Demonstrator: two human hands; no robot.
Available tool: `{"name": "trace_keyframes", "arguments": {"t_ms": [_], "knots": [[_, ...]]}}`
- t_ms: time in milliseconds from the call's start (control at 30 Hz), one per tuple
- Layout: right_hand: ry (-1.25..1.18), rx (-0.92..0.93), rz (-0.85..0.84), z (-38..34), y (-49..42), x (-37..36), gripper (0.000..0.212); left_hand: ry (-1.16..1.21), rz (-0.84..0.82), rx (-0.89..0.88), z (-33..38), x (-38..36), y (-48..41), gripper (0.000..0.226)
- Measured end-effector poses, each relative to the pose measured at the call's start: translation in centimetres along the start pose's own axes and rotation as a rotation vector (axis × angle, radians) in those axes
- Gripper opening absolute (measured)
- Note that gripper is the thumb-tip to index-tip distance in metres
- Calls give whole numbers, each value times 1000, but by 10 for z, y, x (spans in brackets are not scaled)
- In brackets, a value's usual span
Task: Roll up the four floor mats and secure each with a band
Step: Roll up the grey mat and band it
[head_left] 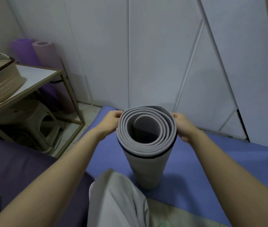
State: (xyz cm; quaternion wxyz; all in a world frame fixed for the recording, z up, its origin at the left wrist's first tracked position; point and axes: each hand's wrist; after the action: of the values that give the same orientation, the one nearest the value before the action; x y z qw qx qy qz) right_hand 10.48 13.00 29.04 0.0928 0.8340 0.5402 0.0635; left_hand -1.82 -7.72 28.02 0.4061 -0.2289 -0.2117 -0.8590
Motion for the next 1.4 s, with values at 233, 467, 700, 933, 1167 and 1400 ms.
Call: {"name": "trace_keyframes", "arguments": {"t_ms": [233,467,700,933,1167,1400], "knots": [[869,117,351,-10,-22,13,36,73,-185,246,31,4,3,23],[-252,-294,35,0,-13,17,11,608,112,409,9,-8,-25,50],[-392,-203,-47,4,-4,30,18,587,255,302,8,-32,-27,26],[-169,16,-49,10,13,37,24,145,107,230,14,-38,-23,26],[110,269,340,32,11,34,22,105,190,13,6,-57,-16,20],[245,180,428,38,9,42,43,52,22,-147,-1,-73,-22,36]]}}
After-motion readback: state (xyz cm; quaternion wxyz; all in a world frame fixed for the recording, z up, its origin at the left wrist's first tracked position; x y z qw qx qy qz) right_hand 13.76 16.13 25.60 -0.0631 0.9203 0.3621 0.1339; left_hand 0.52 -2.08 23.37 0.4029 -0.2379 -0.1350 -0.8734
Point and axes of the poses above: each hand's wrist, its own y-axis away from the middle knuckle, its own x-axis out of the back of the hand, z = x × y, and after that the axes turned 11 degrees about -y, right-handed
